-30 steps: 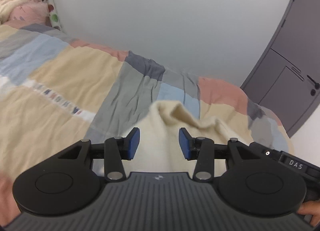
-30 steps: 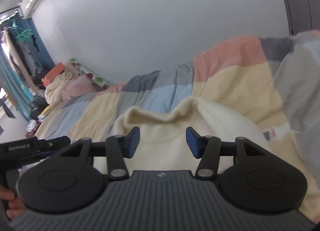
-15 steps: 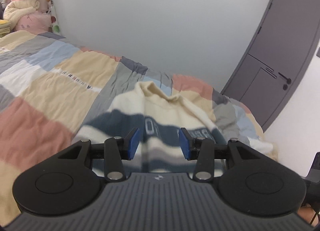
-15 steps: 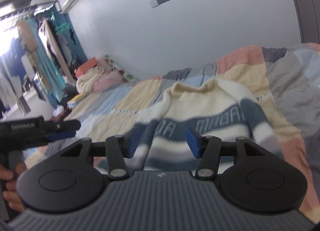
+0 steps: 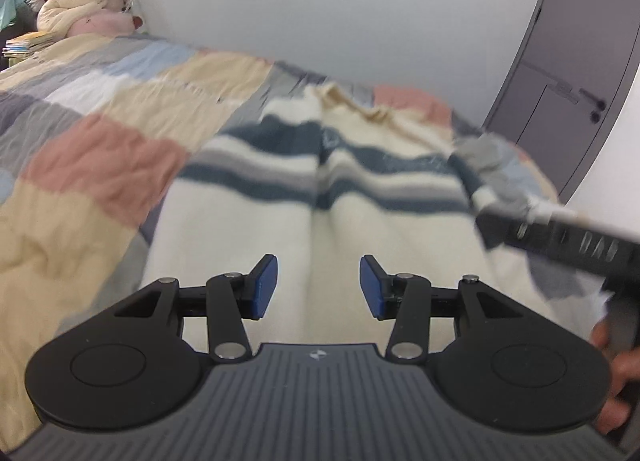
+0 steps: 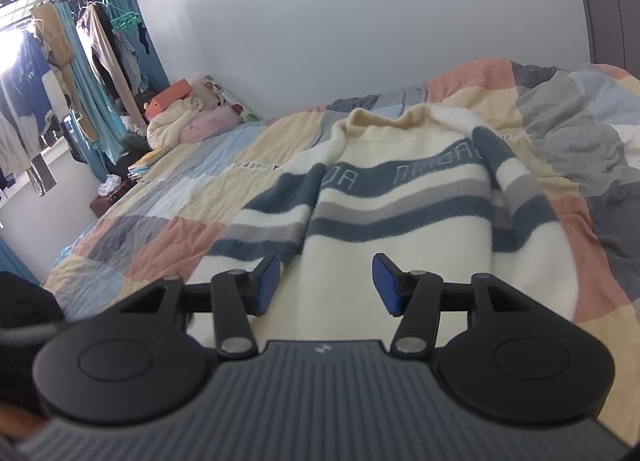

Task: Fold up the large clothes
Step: 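Lower the sweater flat onto the quilt and open both grippers, then withdraw both grippers above the spread sweater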

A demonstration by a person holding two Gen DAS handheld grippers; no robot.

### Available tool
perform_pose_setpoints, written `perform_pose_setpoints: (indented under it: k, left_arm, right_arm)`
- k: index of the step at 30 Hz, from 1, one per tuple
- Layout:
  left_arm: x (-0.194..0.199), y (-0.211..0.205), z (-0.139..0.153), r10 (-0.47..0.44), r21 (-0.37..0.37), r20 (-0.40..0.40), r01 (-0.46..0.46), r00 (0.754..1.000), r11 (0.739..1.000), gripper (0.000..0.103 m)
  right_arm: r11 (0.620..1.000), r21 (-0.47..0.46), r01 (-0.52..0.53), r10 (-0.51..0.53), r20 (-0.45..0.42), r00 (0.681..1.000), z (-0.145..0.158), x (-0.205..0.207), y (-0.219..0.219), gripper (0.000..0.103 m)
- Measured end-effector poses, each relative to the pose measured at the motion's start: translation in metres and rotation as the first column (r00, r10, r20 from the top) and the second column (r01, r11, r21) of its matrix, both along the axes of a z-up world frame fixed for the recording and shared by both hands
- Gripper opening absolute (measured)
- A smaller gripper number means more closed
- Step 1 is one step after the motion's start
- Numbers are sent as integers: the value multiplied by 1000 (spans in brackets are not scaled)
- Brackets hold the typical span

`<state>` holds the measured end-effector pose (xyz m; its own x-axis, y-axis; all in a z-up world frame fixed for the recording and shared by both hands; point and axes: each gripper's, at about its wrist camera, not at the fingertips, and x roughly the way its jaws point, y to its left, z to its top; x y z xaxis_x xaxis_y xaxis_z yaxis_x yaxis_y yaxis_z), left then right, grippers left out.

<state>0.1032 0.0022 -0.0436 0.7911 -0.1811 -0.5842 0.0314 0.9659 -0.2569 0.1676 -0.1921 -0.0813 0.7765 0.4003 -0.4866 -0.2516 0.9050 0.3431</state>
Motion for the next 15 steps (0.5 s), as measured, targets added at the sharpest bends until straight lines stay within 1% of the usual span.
perform_pose_setpoints:
  k: [2, 3, 4, 5, 7, 8, 10, 13, 14, 15]
  left_arm:
    - [-1, -3, -12, 25, 15, -26, -24, 999, 1000, 52]
    - [-2, -4, -18, 63, 33, -27, -62, 998, 998, 52]
    - [-4, -5, -22, 126, 62, -17, -125, 992, 990, 52]
    - [-5, -5, -24, 164, 78, -4, -163, 987, 984, 52]
    - [-4, -3, -30, 176, 60, -22, -174, 984, 983, 52]
    - [-3, -2, -33, 180, 65, -30, -177, 983, 982, 52]
    - [-1, -6, -39, 179, 114, -43, -174, 983, 978, 52]
    - [1, -7, -44, 202, 156, -43, -193, 978, 969, 51]
    - [1, -6, -44, 222, 164, -24, -216, 975, 963, 45]
    - [0, -3, -45, 248, 176, -2, -244, 969, 954, 36]
  right_arm:
    - [1000, -2, -1, 1, 0, 1000, -3, 0, 1, 55]
    - [1000, -3, 0, 0, -2, 1000, -5, 0, 1, 55]
    - [1000, -4, 2, -2, -8, 1000, -7, 1, 1, 55]
    - [1000, -1, 5, -5, -15, 1000, -10, 2, 0, 55]
    - [1000, 4, 13, -13, -32, 999, -15, 6, -3, 55]
    - [1000, 6, 20, -19, -42, 999, -17, 8, -4, 55]
    - [999, 22, 30, -29, -65, 997, -21, 13, -7, 55]
    - [999, 41, 31, -27, -87, 996, -25, 18, -8, 55]
    - [999, 35, 29, -26, -89, 996, -27, 18, -6, 55]
    - [999, 24, 27, -25, -90, 996, -28, 18, -4, 55]
